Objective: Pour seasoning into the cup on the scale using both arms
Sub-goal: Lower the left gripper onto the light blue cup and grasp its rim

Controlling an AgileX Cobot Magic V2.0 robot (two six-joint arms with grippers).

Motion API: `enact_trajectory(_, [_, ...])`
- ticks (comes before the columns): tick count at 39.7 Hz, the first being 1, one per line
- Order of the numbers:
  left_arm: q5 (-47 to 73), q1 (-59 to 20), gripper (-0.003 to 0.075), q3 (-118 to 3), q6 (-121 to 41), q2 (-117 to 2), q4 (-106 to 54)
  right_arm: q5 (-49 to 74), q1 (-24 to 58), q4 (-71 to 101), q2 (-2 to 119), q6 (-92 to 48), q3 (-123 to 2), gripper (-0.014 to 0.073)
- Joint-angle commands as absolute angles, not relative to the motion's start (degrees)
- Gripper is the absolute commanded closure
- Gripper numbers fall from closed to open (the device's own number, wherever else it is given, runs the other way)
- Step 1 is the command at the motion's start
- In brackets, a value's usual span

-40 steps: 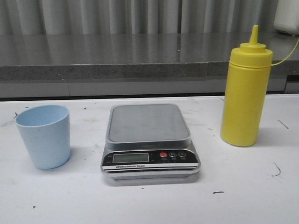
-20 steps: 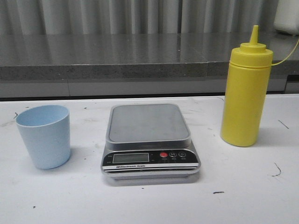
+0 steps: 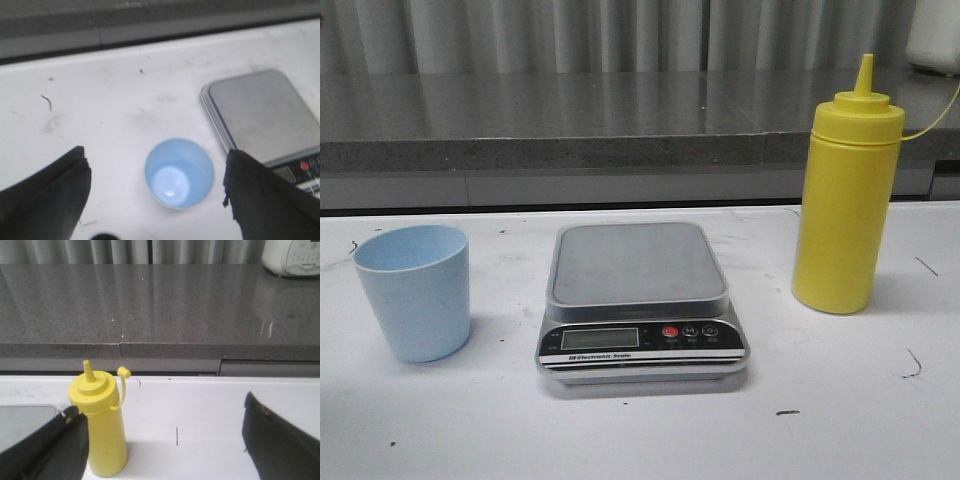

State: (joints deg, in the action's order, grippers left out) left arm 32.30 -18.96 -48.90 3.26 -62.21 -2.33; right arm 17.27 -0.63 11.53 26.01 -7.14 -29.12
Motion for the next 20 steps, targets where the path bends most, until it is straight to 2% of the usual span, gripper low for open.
enact_trajectory(1, [35.42,-21.53,0.0195,-55.62,3.43,-68.27,-0.91,12.26,-0.97,11.84,26.61,-7.15,-31.21,-0.0046])
enact_trajectory(9, [45.47,-22.03,0.0195,-63.84,3.43,-82.32,0.0,12.26,-0.97,11.84,26.61,-7.15,-31.21,-0.0046])
enact_trajectory(20, [46.86,-22.03,0.0251,-68.17,3.43,-94.18,0.31,12.26,-0.97,11.84,26.61,-7.15,-31.21,-0.0046])
